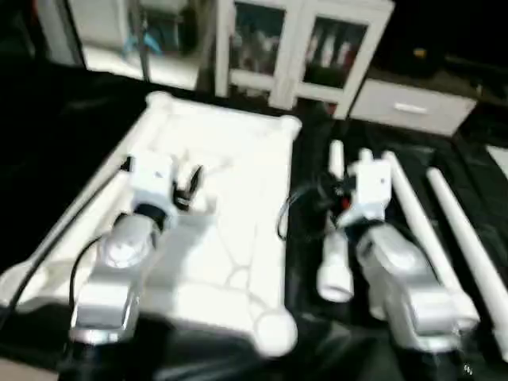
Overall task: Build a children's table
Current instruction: Move to table
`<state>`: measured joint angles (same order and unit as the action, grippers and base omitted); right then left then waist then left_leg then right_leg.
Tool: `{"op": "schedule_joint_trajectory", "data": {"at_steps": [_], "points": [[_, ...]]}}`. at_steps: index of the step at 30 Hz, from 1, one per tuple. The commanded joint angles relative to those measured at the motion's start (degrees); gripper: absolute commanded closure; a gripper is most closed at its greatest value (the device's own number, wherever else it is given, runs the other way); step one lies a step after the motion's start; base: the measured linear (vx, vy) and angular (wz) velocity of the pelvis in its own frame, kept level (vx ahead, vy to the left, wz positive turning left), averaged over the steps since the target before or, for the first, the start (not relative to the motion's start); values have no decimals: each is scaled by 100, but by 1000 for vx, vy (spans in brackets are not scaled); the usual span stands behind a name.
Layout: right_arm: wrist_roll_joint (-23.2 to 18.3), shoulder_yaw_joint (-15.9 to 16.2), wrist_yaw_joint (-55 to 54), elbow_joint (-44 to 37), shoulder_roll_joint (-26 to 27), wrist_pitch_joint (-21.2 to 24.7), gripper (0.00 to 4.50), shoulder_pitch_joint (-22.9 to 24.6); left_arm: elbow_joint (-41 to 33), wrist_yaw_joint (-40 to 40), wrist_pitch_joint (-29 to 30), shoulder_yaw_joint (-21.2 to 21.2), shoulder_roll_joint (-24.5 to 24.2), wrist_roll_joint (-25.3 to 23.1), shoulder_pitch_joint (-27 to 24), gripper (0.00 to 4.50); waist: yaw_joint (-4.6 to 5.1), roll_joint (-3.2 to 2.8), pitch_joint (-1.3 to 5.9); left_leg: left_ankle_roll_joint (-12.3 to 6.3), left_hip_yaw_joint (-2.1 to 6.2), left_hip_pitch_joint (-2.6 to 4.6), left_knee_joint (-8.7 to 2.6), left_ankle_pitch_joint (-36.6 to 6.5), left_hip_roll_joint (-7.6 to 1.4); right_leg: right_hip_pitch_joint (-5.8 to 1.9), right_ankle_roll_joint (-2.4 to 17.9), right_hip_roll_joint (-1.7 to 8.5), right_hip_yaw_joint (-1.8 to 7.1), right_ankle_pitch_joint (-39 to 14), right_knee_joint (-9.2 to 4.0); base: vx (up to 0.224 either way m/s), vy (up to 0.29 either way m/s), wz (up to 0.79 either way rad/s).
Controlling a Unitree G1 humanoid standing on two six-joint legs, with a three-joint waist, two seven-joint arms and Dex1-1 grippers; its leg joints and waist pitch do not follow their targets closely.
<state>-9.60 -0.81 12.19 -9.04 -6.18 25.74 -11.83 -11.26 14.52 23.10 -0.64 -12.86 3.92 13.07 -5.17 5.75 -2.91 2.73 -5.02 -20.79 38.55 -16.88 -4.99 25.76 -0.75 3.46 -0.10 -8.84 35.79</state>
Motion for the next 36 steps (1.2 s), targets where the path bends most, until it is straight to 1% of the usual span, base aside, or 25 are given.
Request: {"op": "schedule_joint_trajectory", "data": {"at_steps": [1,2,3,4,6,7,9,10,12,13,14,17,21,24,26,27,28,29,30,31,32,33,34,35,36], "points": [[-88,-103,50,-224,-38,38,409,-26,-116,146,-77,65,-125,42,-42,136,45,-212,290,-106,67,47,-639,207,-530,-462,1428,343,81,582,-274,0,0,0],[-100,-145,44,-210,-75,29,409,-20,-102,204,-82,99,-141,75,-48,136,152,-248,260,-89,29,105,-720,-561,-601,-445,1300,310,20,-737,-379,0,0,0],[-108,-156,45,-208,-102,25,409,-15,-95,228,-88,111,-146,88,-46,136,224,-260,171,13,18,104,-793,-1390,-654,-399,1088,348,19,-1780,-502,-72,-36,7],[-112,-152,58,-224,-156,22,409,-1,-87,242,-113,101,-165,73,-42,136,253,-255,136,125,-38,228,-772,-2095,-647,-288,838,362,5,-2679,-624,-87,-48,16],[-118,-174,59,-260,-181,-11,409,8,-39,250,-250,61,-187,17,-44,136,305,-238,103,182,-83,263,-769,-2409,-644,-260,527,390,-42,-3453,-747,-76,-47,17],[-55,-180,25,-288,-212,-103,409,4,24,329,-431,38,-188,40,-49,136,326,-224,114,208,-73,202,-776,-2294,-651,-307,387,435,-56,-3650,-771,-61,-35,7],[-19,-161,42,-289,-246,-172,409,-2,28,479,-449,29,-190,159,-53,136,331,-217,137,207,-63,144,-784,-2063,-653,-350,301,470,-48,-3676,-772,-58,-35,5],[13,-168,126,-246,-344,-232,409,-49,57,697,-425,18,-229,338,2,136,358,-178,167,168,-74,100,-802,-1733,-657,-383,274,479,-47,-3538,-768,0,0,0],[19,-190,163,-226,-373,-229,409,-78,82,753,-413,17,-258,392,37,136,350,-195,190,124,-90,64,-816,-1383,-664,-403,344,475,-40,-3262,-746,0,0,0],[-16,-201,288,-204,-444,-223,409,-110,107,849,-426,-5,-308,425,74,136,355,-146,192,98,-114,46,-808,-1218,-664,-392,403,468,-25,-3134,-734,0,0,0],[-107,-220,449,-171,-560,-164,409,-169,123,991,-410,26,-335,524,127,136,351,-160,185,85,-110,34,-813,-1179,-664,-402,425,471,-26,-3133,-722,0,0,0],[-380,-217,949,-180,-871,-38,409,-242,164,1031,-351,187,-340,644,249,136,338,-176,221,16,-139,41,-817,-976,-703,-431,634,463,-27,-2599,-654,0,0,0],[-179,-116,847,-129,-951,-59,409,-169,219,713,-430,168,-288,366,180,136,333,-171,241,33,-184,51,-816,-964,-714,-422,817,434,-28,-2231,-613,0,0,0],[-186,-34,510,-231,-611,-5,409,59,194,323,-354,185,31,375,35,136,312,-158,287,-5,-269,62,-782,-465,-745,-423,1062,431,-8,-1548,-538,19,0,2],[-171,6,400,-281,-475,45,409,166,187,294,-375,101,70,329,0,136,276,-124,330,-179,-328,58,-740,-88,-704,-452,1194,469,25,-1141,-493,73,0,7],[-184,2,351,-299,-410,43,409,202,185,285,-381,68,87,314,-4,136,175,-61,406,-67,-663,163,-566,-139,-570,-400,1251,367,395,-1218,-535,99,19,-6],[-253,-8,247,-348,-292,81,409,272,193,281,-379,-7,131,306,17,136,119,-14,430,-56,-756,178,-424,-269,-497,-416,1310,364,611,-1215,-609,72,33,-30],[-262,5,232,-374,-275,86,409,298,196,279,-378,-31,144,302,29,136,22,67,417,-126,-694,69,-238,-514,-419,-572,1408,553,897,-1291,-708,72,33,-30],[-262,20,223,-401,-275,87,409,321,212,268,-371,-52,163,288,56,136,-274,59,368,-78,-437,-91,205,-943,-411,-703,1641,980,1509,-1750,-966,24,75,-42],[-260,27,221,-411,-276,85,409,330,218,263,-368,-59,171,282,66,136,-322,87,322,65,-168,-268,454,-1041,-320,-762,1669,975,1766,-2198,-1007,4,152,-54],[-253,20,213,-426,-259,87,409,340,223,239,-367,-68,184,260,73,136,-348,47,268,188,33,-237,536,-969,-241,-632,1589,771,1847,-2527,-1043,4,152,-54],[-246,9,204,-437,-245,92,409,347,232,216,-392,-85,194,221,84,136,-341,37,252,148,79,-164,478,-913,-211,-567,1473,622,1860,-2695,-1077,-32,201,-57],[-238,-9,189,-449,-228,98,409,349,230,189,-399,-91,228,207,87,136,-254,-52,273,-153,93,1,23,-626,-94,-495,964,116,1795,-2919,-1039,-56,259,-51],[-251,-44,154,-467,-197,109,409,346,222,135,-465,-161,202,68,90,136,-90,-341,287,-881,132,542,-714,-426,-315,89,320,-523,1034,-2580,-566,-56,259,-51],[-266,-84,113,-482,-179,135,409,334,226,75,-513,-231,185,-65,95,136,138,-406,276,-1303,117,490,-883,-461,-581,382,278,-583,426,-2250,136,-82,295,-41]]}}
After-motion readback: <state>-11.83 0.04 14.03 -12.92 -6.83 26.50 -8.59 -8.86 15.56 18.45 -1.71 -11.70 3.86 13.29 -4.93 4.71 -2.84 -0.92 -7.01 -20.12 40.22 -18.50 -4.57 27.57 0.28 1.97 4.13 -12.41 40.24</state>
